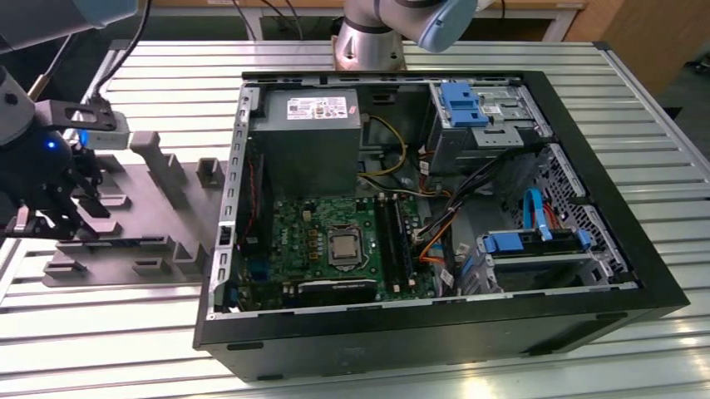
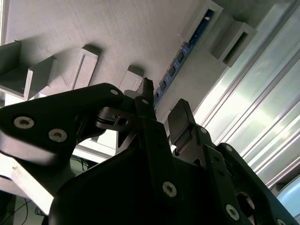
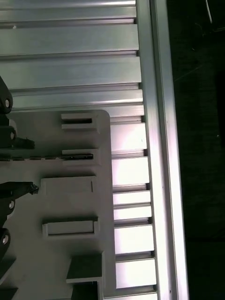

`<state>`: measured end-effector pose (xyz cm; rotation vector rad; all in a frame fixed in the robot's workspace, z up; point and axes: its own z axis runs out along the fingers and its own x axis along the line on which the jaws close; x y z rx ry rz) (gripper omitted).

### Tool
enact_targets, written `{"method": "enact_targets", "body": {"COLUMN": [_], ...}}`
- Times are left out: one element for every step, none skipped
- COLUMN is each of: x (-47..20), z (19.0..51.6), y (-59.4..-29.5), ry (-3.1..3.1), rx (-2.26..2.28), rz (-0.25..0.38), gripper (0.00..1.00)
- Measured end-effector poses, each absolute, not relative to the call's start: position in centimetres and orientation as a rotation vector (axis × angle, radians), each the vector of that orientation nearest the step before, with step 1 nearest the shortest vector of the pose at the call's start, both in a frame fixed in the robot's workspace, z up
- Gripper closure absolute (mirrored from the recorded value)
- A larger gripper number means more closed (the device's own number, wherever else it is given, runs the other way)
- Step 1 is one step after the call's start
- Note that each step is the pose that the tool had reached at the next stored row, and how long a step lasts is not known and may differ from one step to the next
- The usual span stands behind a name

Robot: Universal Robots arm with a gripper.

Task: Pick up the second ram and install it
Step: 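Pick up the second ram and move it above second insertion slot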

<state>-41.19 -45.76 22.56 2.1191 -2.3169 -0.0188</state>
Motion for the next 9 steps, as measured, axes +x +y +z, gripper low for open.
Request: {"method": "enact_targets", "body": {"x": [-41.2, -41.2, -41.2, -41.2, -41.2, -41.2, -41.2, -41.2, -41.2], "z": [22.4, 22.2, 22.1, 22.0, 21.8, 21.5, 21.3, 21.2, 21.0], "y": [-45.8, -45.9, -45.9, -46.0, -46.1, -46.2, -46.2, -46.2, -46.2], "ry": [-2.317, -2.317, -2.317, -2.317, -2.317, -2.317, -2.317, -2.317, -2.317], "rx": [2.119, 2.119, 2.119, 2.119, 2.119, 2.119, 2.119, 2.119, 2.119], "rz": [-0.019, -0.019, -0.019, -0.019, -0.019, -0.019, -0.019, -0.019, -0.019], "gripper": [0.60, 0.60, 0.60, 0.60, 0.60, 0.60, 0.60, 0.60, 0.60]}}
